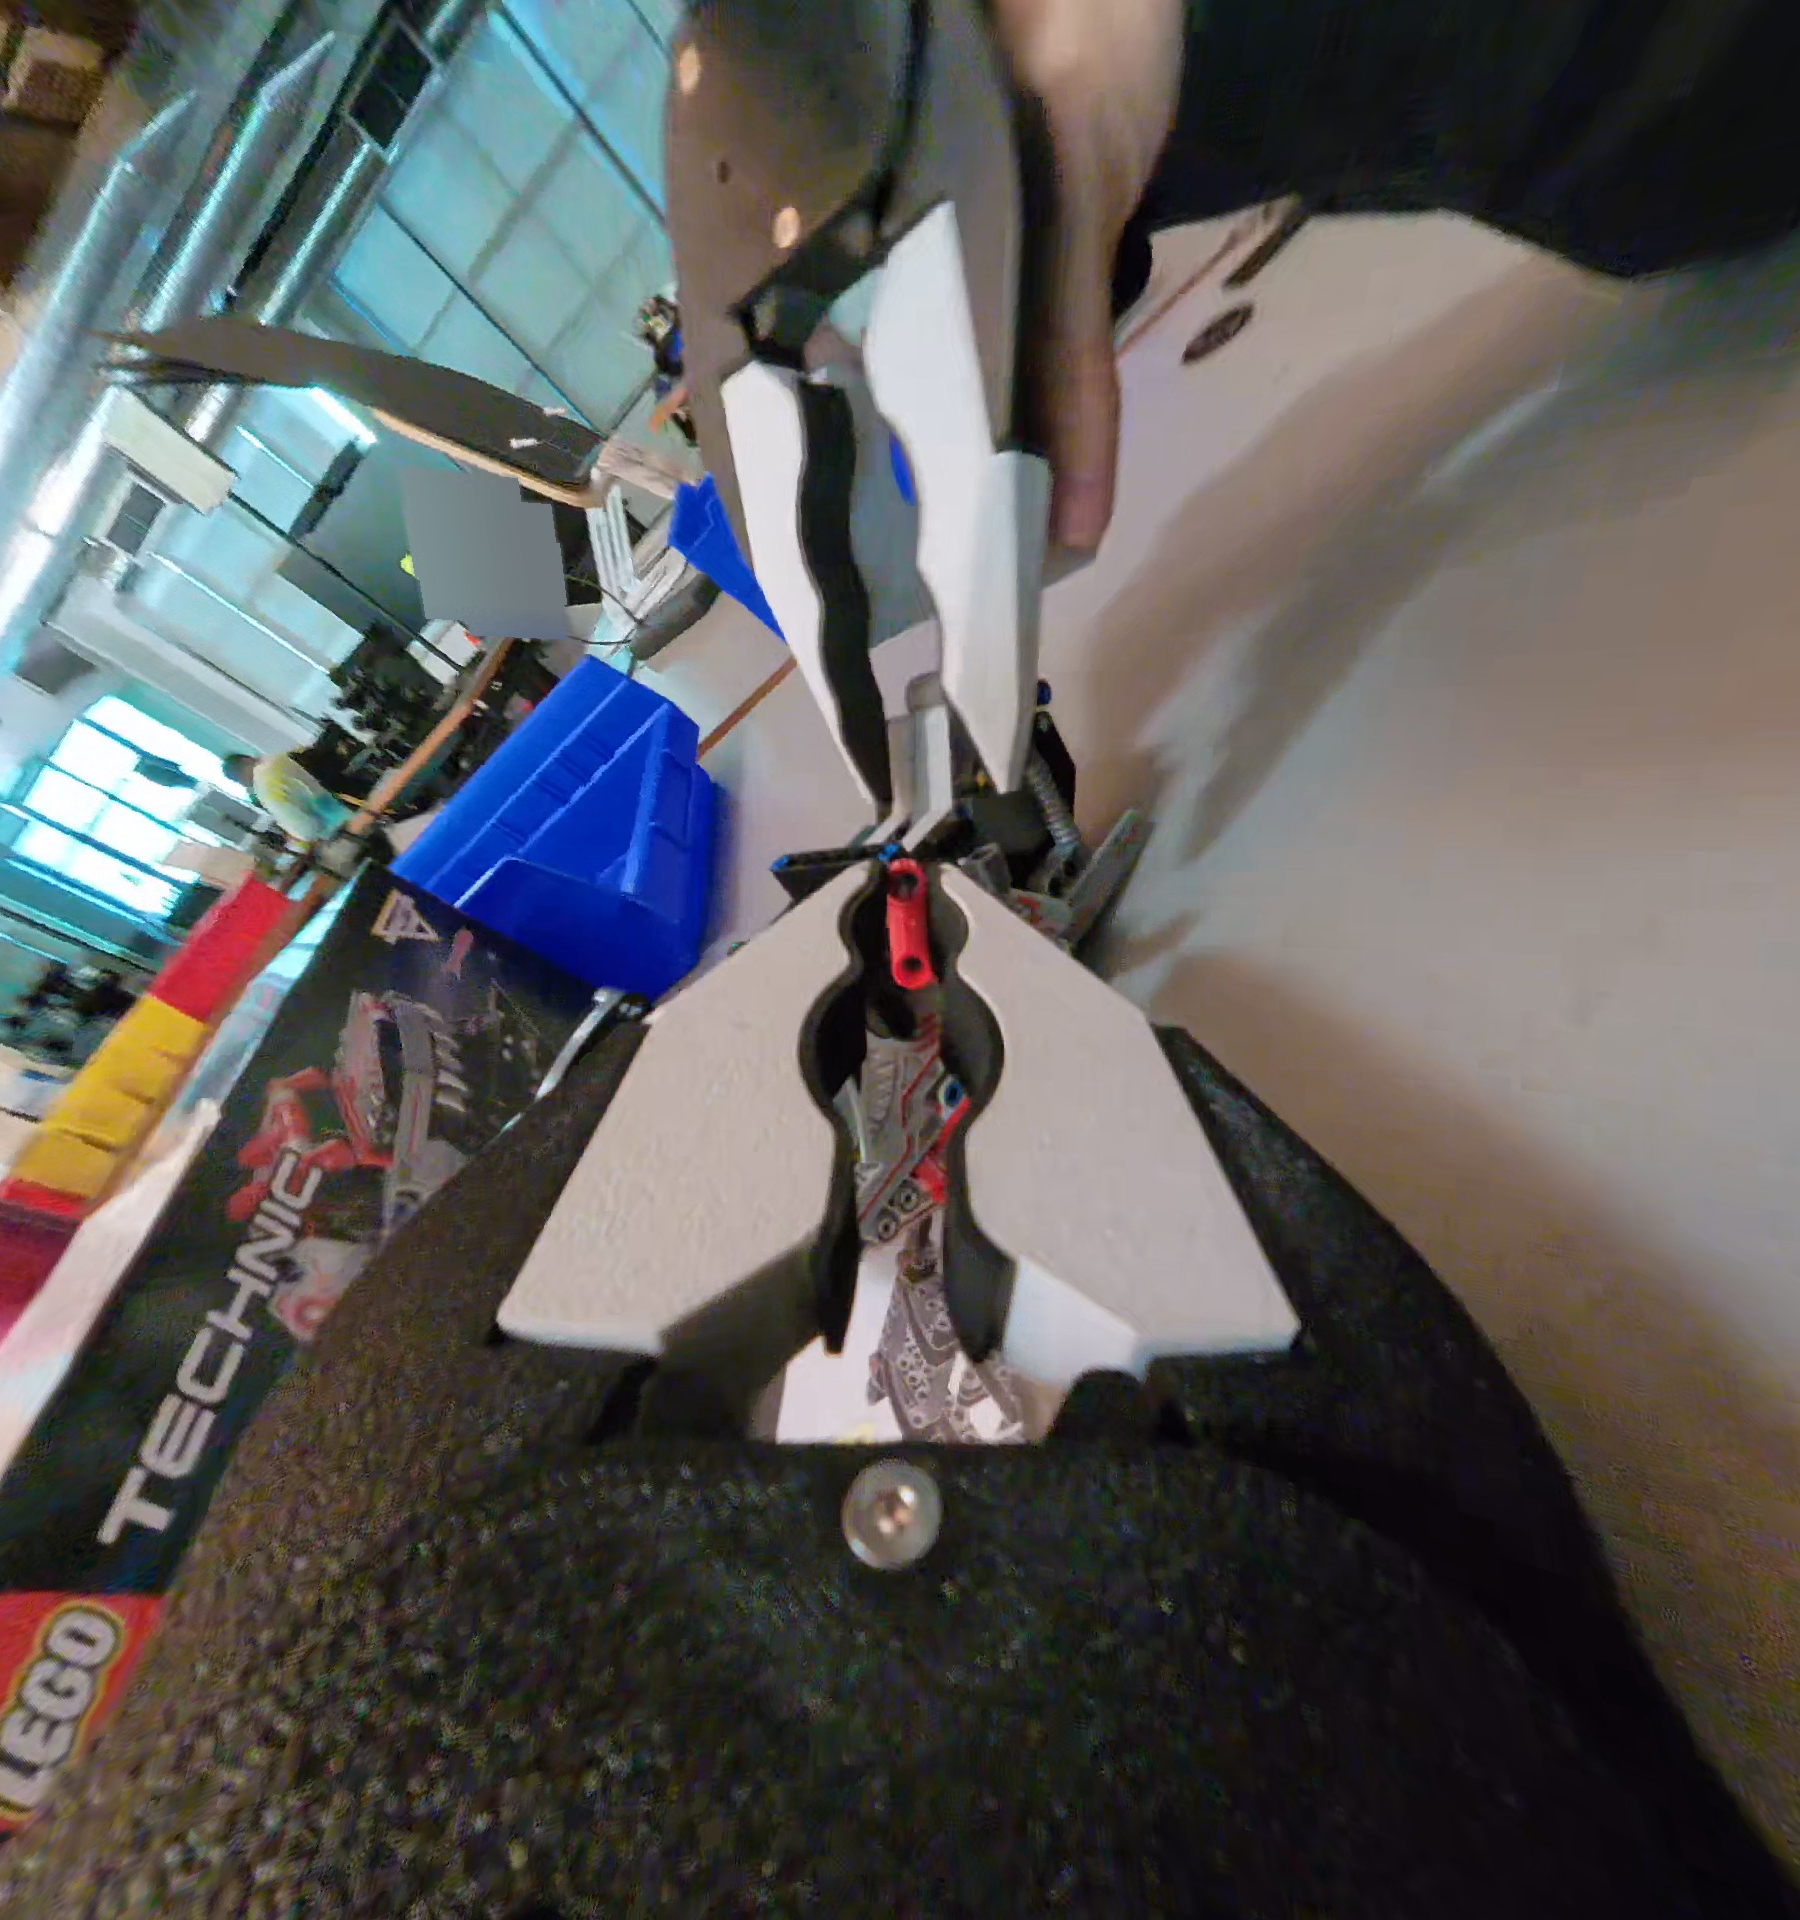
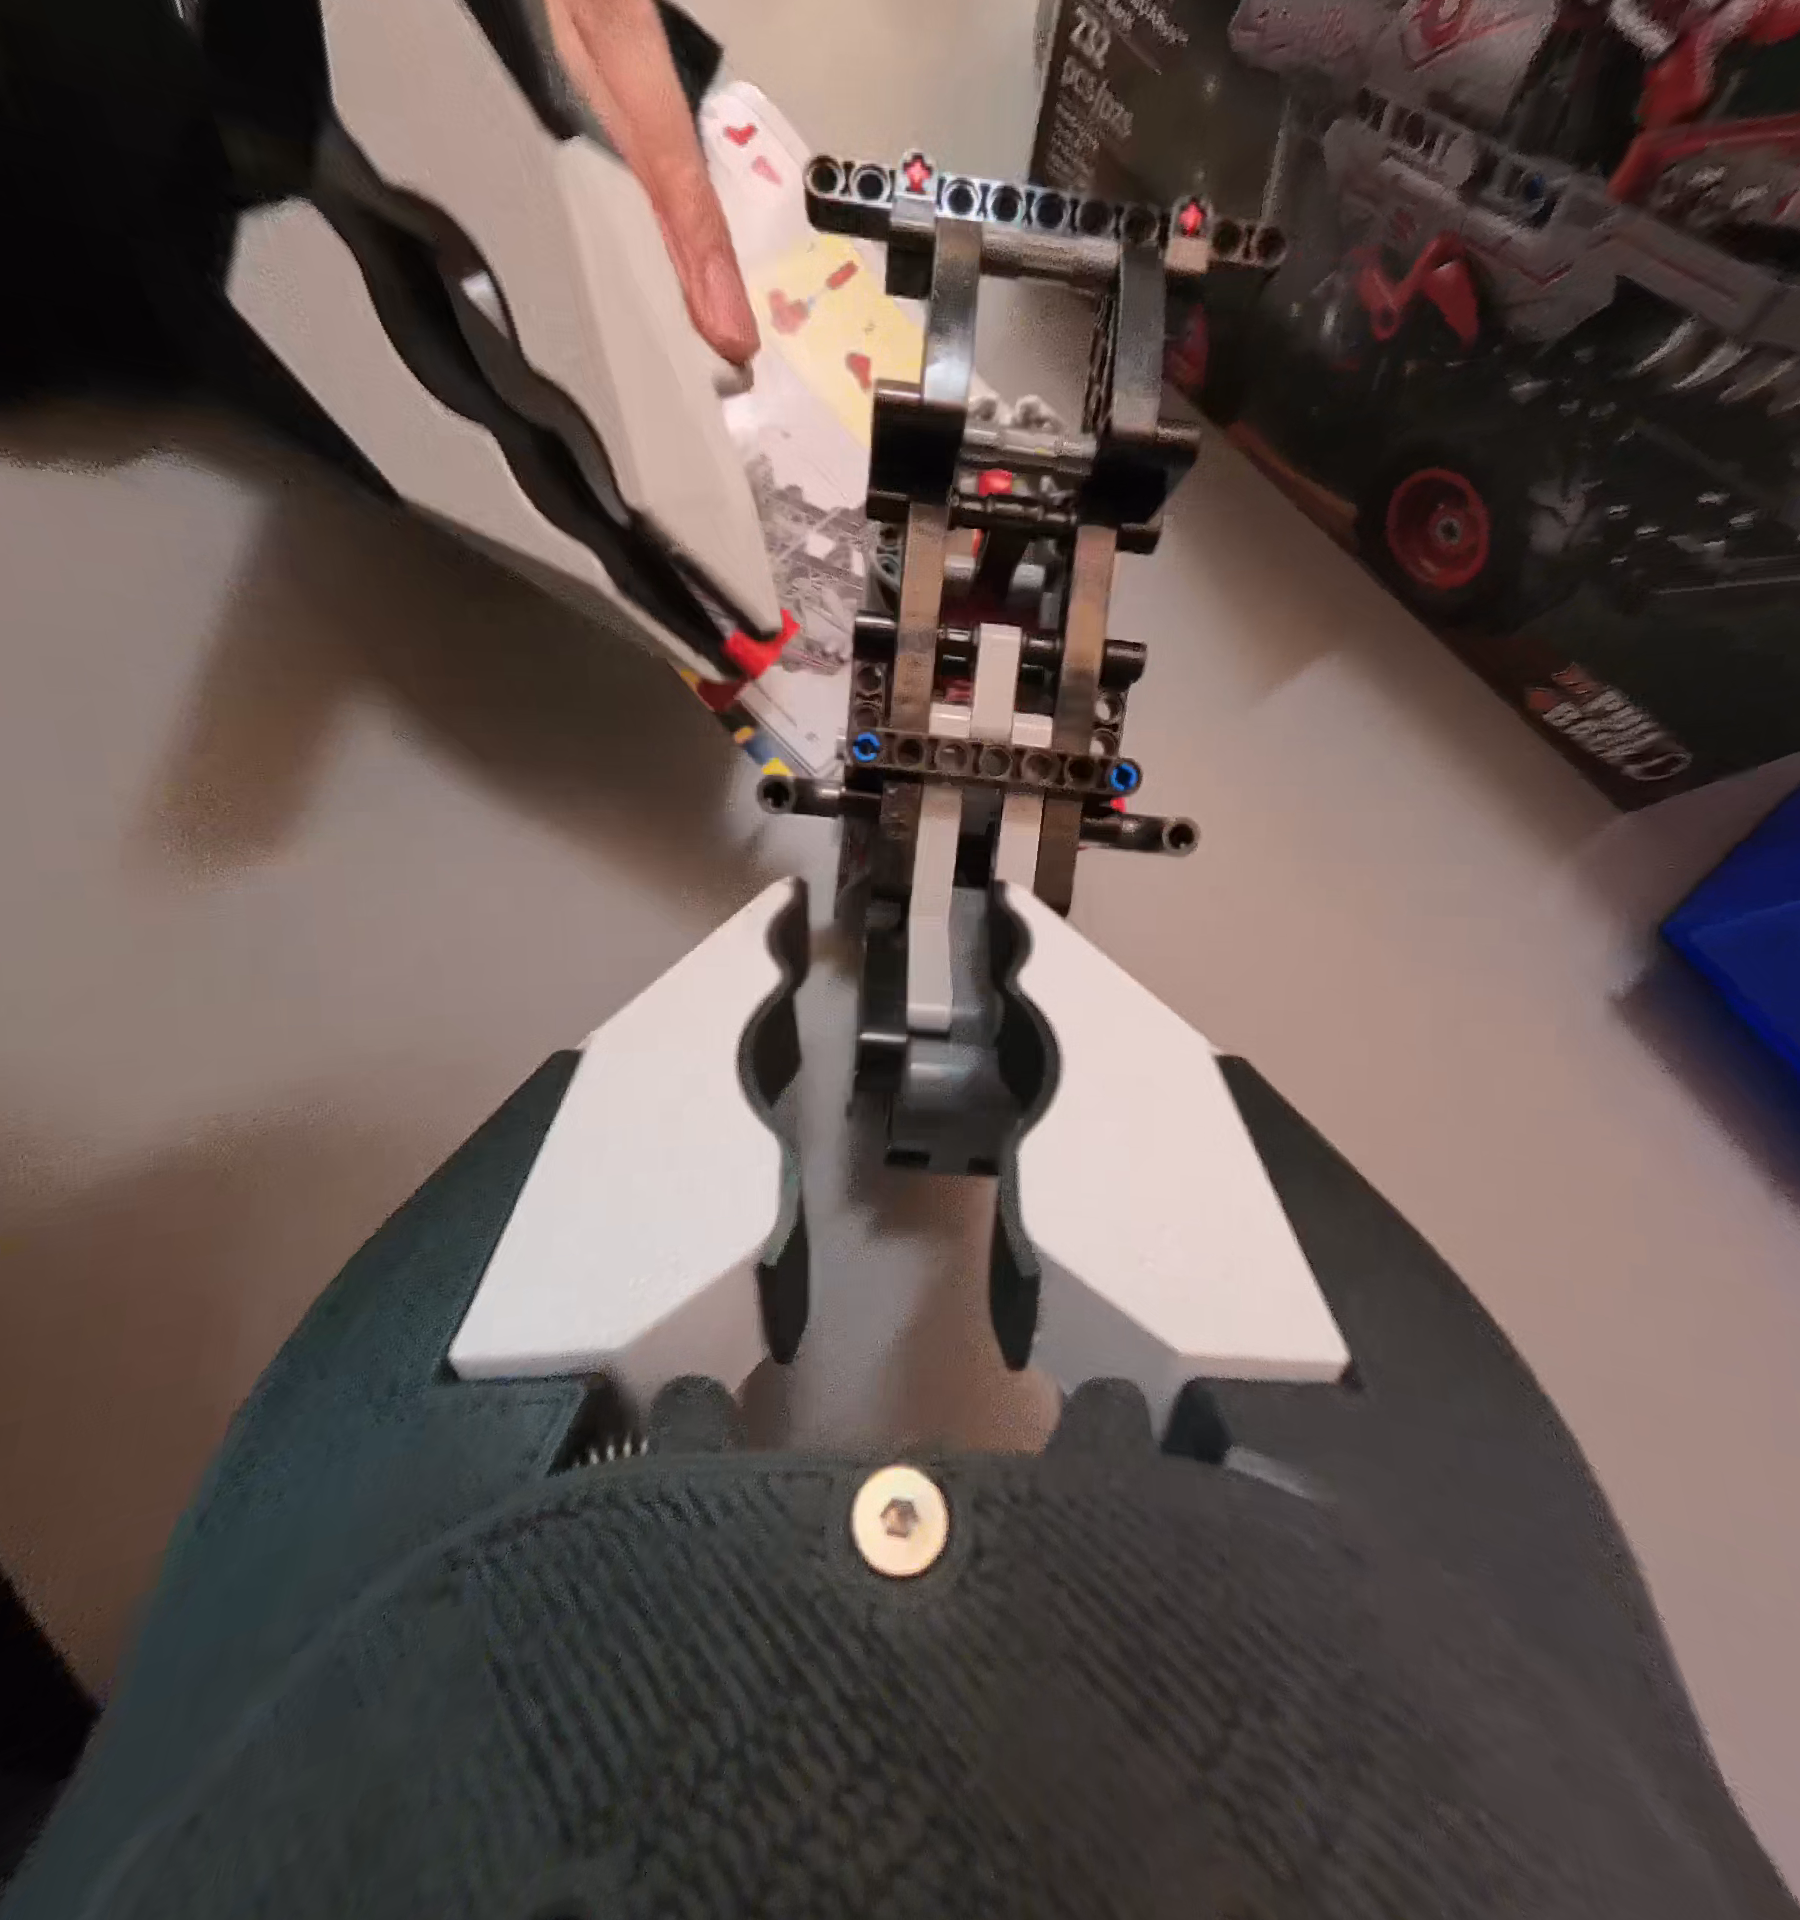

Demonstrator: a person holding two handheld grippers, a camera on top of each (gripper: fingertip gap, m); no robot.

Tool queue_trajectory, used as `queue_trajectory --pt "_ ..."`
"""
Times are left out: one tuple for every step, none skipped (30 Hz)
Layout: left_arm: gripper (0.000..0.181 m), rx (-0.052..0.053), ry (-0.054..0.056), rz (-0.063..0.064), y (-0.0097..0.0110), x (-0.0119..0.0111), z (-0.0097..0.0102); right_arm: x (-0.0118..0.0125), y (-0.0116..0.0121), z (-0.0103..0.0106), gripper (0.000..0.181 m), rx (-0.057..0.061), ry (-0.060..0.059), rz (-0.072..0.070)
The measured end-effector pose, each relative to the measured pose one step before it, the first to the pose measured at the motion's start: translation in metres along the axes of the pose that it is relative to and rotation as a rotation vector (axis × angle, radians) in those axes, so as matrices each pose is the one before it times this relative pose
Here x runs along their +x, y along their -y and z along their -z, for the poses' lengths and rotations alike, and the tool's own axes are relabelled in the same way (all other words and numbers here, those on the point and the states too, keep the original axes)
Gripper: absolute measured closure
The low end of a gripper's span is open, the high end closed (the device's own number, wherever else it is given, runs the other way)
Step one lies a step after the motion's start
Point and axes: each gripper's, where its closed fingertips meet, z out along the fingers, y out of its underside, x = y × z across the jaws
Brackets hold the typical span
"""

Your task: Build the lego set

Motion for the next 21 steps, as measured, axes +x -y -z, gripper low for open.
queue_trajectory --pt "0.177 0.0082 -0.0159 0.0402 0.00295 -0.00125 0.00245 0.0007 0.00086 0.00533 0.142 -0.0082 -0.0438 0.0398" --pt "0.177 0.0044 -0.0052 0.037 0.00264 -0.00215 0.00234 -0.00103 0.00084 0.00539 0.14 -0.0047 -0.0328 0.0357" --pt "0.177 -0.0002 -0.0093 0.0398 0.00302 -0.00053 0.00215 -0.00238 0.00135 0.00482 0.138 0.0002 -0.0208 0.0236" --pt "0.177 0.0012 -0.0197 0.0512 0.00366 0.0014 0.00213 -0.00366 0.00313 0.00375 0.138 0.0112 -0.0135 0.0222" --pt "0.177 0.0089 -0.0136 0.0548 0.00527 0.00156 0.0023 -0.00521 0.00599 0.00206 0.138 0.029 -0.0101 0.0241" --pt "0.177 0.0098 -0.0006 0.0396 0.00553 0.00099 0.00218 -0.00767 0.00669 0.00034 0.141 0.0405 -0.0011 0.0166" --pt "0.177 0.0017 -0.0101 0.0147 0.00395 0.00344 0.00225 -0.00916 0.00552 -0.00119 0.143 0.0407 0.0103 0.0124" --pt "0.177 -0.0012 -0.0057 -0.0044 0.00403 0.00393 0.00167 -0.0078 0.00524 -0.0026 0.144 0.0447 0.0034 0.0054" --pt "0.177 -0.0047 0.0071 -0.0138 0.00365 0.00238 0.00136 -0.0076 0.0044 -0.00334 0.142 0.0452 0.0047 -0.0048" --pt "0.177 -0.0165 0.0089 -0.0165 0.00184 0.00263 0.00083 -0.00778 0.00249 -0.00284 0.139 0.0353 0.0097 -0.0131" --pt "0.177 -0.0214 0.0055 -0.0177 -0.00062 0.00372 0.0021 -0.00492 0.00407 -0.0016 0.139 0.0432 -0.0035 -0.0244" --pt "0.177 -0.0177 0.0102 -0.0133 0.00064 0.00316 0.0004 -0.00472 0.00715 -0.00065 0.14 0.0617 -0.0007 -0.0375" --pt "0.177 -0.0159 0.0107 -0.0059 0.0009 0.00348 0.00044 -0.00688 0.007 0.00034 0.142 0.0601 0.0162 -0.0374" --pt "0.176 -0.0107 0.0052 -0.0025 0.0016 0.00488 0.00067 -0.00431 0.00511 0.00072 0.146 0.0441 0.0031 -0.0399" --pt "0.176 -0.0042 0.0119 -0.0073 0.00304 0.00405 0.00093 -0.00297 0.00001 0.00085 0.149 0.0109 -0.001 -0.0347" --pt "0.176 0.0054 -0.0002 -0.021 0.00458 0.00585 0.00144 -0.00682 -0.00403 0.00125 0.151 -0.0151 0.0289 -0.0202" --pt "0.177 -0.0037 0.0076 -0.0337 0.00251 0.00437 0.00254 -0.00546 -0.00428 0.00257 0.151 -0.0195 0.022 -0.0194" --pt "0.177 -0.0286 0.0297 -0.0499 -0.0004 0.00245 0.00468 -0.00149 -0.00197 0.00521 0.149 -0.0032 -0.0009 -0.0197" --pt "0.177 -0.0471 0.0334 -0.0605 -0.0024 0.00112 0.00247 0.00002 0.00027 0.00783 0.145 0.0151 -0.0031 -0.0319" --pt "0.177 -0.0432 0.0128 -0.0657 -0.00218 0.00402 0.00176 -0.00127 0.0019 0.00863 0.142 0.0261 0.0164 -0.0512" --pt "0.177 -0.0249 0.0088 -0.0583 0.00117 0.00562 0.00116 -0.00127 0.00434 0.00735 0.144 0.04 0.0202 -0.0534"
